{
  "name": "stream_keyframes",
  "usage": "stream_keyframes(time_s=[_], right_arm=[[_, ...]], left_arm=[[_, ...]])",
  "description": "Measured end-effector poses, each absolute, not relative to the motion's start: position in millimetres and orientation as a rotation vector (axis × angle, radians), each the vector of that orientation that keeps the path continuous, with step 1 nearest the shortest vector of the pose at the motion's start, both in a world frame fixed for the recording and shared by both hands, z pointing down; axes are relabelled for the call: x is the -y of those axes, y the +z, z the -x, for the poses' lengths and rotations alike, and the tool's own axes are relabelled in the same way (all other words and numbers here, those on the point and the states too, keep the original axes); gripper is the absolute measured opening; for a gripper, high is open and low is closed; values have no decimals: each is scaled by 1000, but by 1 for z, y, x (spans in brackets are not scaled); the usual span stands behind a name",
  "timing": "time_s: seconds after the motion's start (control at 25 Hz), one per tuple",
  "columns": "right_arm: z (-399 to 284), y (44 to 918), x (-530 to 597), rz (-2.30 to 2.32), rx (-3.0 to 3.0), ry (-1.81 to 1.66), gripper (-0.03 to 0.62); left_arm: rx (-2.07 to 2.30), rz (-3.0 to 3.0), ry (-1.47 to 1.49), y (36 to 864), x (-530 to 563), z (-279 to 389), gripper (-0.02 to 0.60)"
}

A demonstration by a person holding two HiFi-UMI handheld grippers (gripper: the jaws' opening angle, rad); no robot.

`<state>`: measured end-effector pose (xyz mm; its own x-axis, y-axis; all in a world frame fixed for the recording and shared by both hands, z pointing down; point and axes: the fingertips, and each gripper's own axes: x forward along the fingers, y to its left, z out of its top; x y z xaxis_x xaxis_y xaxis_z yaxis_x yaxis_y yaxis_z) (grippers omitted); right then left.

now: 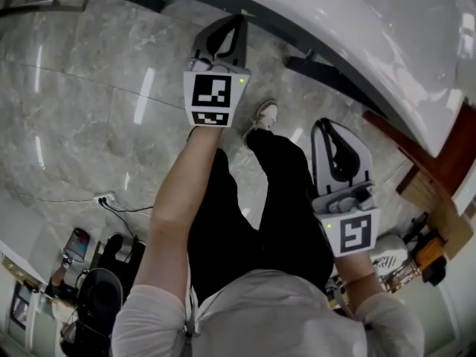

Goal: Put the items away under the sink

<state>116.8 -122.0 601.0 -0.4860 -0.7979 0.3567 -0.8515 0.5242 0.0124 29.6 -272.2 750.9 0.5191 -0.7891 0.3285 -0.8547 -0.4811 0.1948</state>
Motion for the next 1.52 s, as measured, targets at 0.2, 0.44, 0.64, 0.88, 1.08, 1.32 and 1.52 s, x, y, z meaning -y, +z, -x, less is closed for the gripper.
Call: stream_keyframes(time_s=[0.2,0.44,0.64,0.88,1.08,1.32,1.52], right_arm=[[-100,576,119,-1343,2458,255,42],[-79,519,121,-1342,2485,252,41],[-69,474,130,-1327,2539,198,41],[-69,422,132,-1357,2566,166,41],[-88,398,129,-1367,2582,209,41],[-100,343,121,-1388,2642,181,41],[-103,310,113,-1376,2685,132,41]], left_arm=[[1371,-2390,292,730,248,-7,3],[1364,-2332,301,684,217,15,3],[1384,-2342,287,626,207,23,3],[1416,-2358,256,562,195,30,3],[1462,-2365,216,514,189,32,3],[1490,-2361,181,448,158,32,3],[1530,-2326,158,407,137,40,3]])
